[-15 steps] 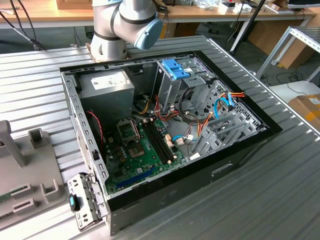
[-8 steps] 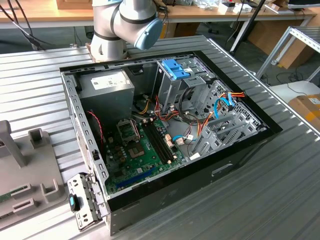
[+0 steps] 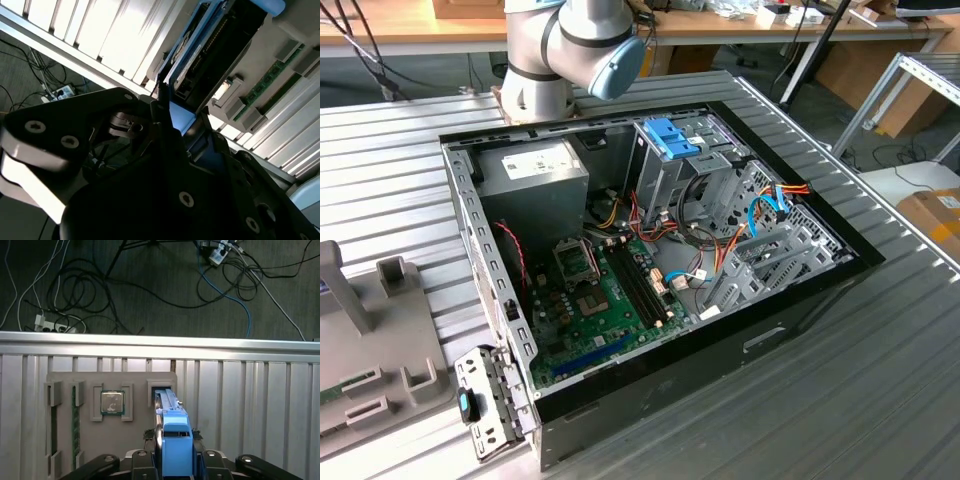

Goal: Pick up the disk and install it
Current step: 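Pick up the disk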

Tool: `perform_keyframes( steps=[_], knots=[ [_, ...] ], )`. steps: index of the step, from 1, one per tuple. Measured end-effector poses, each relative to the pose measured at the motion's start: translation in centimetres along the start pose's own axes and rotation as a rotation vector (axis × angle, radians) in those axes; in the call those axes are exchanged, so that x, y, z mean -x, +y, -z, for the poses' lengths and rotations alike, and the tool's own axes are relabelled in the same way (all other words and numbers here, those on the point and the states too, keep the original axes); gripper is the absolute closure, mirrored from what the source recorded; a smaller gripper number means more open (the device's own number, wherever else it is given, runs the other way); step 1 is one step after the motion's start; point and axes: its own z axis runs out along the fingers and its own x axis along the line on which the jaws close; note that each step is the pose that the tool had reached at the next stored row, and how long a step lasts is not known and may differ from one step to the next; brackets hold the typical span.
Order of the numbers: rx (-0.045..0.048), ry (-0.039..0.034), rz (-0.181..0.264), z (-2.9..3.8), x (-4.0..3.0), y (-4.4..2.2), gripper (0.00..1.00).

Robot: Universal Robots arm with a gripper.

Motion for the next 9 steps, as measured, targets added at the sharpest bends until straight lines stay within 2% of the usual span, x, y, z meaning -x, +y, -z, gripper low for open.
perform_keyframes(
  steps=[2,4,6,9],
  knots=[
    [-0.0002,-0.0001,0.000,0.72,0.02,0.00,0.64],
    [-0.0011,0.0000,0.000,2.63,0.09,0.01,0.64],
    [-0.0020,-0.0001,0.000,4.26,0.15,0.02,0.64],
    [-0.0026,0.0000,0.000,5.70,0.20,0.02,0.64]
  ],
)
